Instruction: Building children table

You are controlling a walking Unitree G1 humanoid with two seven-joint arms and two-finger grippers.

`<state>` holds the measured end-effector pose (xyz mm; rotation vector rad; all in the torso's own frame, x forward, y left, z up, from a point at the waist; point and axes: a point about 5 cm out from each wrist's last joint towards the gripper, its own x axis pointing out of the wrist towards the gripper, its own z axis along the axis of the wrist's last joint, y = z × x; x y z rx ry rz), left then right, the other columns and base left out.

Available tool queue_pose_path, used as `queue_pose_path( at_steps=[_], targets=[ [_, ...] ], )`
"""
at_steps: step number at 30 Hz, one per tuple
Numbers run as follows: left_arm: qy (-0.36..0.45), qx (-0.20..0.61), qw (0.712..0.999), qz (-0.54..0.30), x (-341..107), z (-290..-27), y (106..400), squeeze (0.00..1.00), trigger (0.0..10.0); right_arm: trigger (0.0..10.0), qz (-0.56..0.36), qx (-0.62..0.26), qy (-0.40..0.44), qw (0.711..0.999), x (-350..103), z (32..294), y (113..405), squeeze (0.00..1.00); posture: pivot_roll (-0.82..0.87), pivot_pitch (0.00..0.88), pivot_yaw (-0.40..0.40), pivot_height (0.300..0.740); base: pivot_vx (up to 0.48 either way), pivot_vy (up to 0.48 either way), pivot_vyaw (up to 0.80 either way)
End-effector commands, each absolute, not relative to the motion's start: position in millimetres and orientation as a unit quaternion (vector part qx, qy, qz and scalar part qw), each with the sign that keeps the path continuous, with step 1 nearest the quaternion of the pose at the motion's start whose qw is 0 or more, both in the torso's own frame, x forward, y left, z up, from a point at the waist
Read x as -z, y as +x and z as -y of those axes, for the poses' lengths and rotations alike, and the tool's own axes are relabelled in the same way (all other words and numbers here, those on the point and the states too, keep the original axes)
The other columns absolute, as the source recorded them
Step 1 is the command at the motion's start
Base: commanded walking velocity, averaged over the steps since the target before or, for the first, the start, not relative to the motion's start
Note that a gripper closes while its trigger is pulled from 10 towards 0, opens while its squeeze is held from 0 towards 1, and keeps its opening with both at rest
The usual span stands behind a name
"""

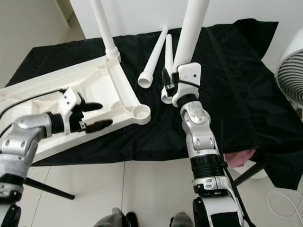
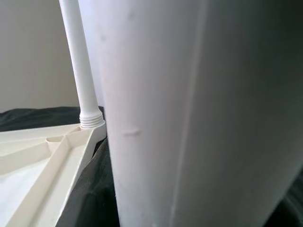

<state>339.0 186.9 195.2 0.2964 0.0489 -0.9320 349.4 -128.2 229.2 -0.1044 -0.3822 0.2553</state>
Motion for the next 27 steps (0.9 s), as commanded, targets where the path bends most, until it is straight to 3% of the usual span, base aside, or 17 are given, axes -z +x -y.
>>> queue_pose_path(
  at_steps=[1,6,20,27],
  targets=[
    [0.139,0.385,0.912,-0.027,-196,-202,345,0.00,10.0,10.0,0.193,-0.143,-0.044,0.970,-230,119,350,0.00,-0.11,0.026,0.195,0.740,0.000,0.000,0.00],
    [0.080,0.305,0.949,0.018,-211,-198,354,0.00,10.0,10.0,0.178,-0.175,-0.042,0.967,-221,107,348,0.00,-0.09,0.026,0.165,0.740,0.000,0.000,0.00],
    [0.018,0.201,0.974,0.101,-219,-177,347,0.00,10.0,10.0,0.154,-0.223,-0.015,0.962,-211,89,347,0.00,-0.09,0.056,0.104,0.740,0.000,0.000,0.00],
    [0.002,0.161,0.982,0.094,-215,-159,339,0.00,10.0,10.0,0.139,-0.225,-0.012,0.964,-202,86,349,0.00,-0.07,0.064,0.073,0.740,0.000,0.000,0.00]
  ],
)
